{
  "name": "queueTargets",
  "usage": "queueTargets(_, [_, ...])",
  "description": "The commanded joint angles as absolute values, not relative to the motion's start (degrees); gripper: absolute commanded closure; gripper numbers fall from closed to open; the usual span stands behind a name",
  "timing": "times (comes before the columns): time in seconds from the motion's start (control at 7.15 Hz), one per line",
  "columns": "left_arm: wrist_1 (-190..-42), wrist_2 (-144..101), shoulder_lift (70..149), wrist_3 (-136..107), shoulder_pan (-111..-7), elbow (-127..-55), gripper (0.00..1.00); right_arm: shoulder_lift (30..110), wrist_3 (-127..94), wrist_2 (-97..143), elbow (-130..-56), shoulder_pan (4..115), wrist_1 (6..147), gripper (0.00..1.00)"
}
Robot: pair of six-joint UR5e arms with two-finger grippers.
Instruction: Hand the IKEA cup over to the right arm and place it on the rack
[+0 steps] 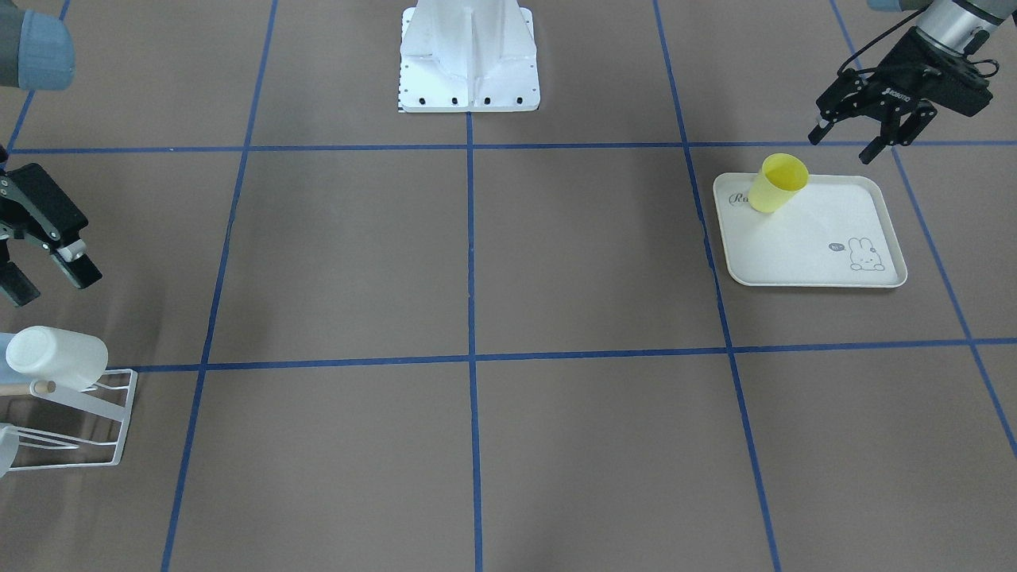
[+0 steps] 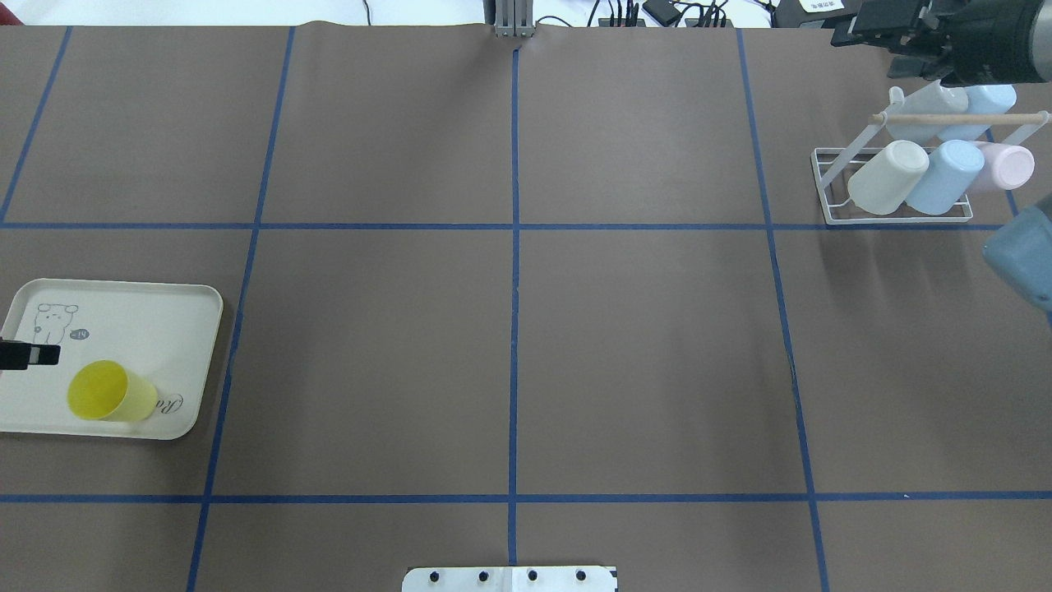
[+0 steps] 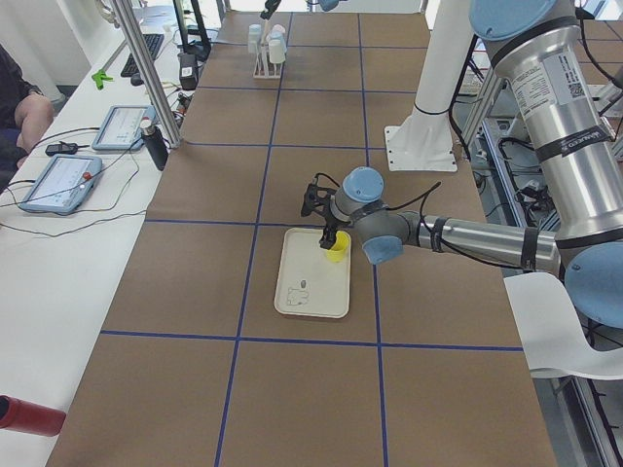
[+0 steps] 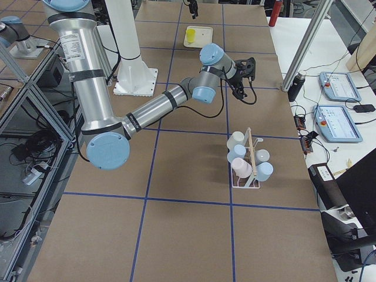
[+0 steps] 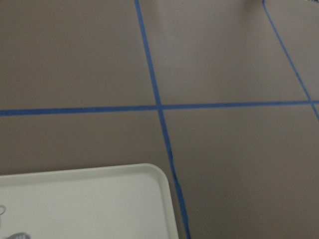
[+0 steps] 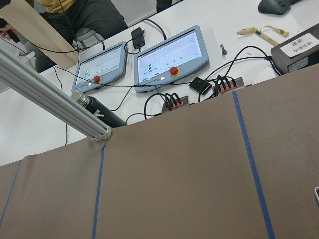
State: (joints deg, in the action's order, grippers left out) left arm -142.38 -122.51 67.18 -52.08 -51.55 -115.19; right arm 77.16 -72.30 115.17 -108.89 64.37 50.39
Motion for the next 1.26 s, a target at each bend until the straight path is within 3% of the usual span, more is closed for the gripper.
queueTargets(0.0, [-133.43,-122.7,68.11,-49.41,-48.35,-115.4,0.0,77.17,-73.04,115.4,-109.07,63.9,50.36,0.0])
queueTargets(0.56, [-133.24,-122.43,70.31,-46.41,-45.97,-111.19,0.01,77.17,-72.95,115.4,-108.55,63.55,50.36,0.0])
queueTargets(0.7, [-133.33,-122.34,70.4,-46.41,-45.97,-111.09,0.06,77.17,-72.95,115.4,-108.54,63.54,50.36,0.0])
queueTargets(0.98, [-133.33,-122.34,71.45,-46.41,-45.88,-110.13,0.25,77.17,-72.95,115.4,-108.37,63.54,50.36,0.0])
queueTargets(1.12, [-133.24,-122.34,71.8,-46.41,-45.79,-110.04,0.28,77.17,-72.95,115.4,-108.46,63.54,50.36,0.0])
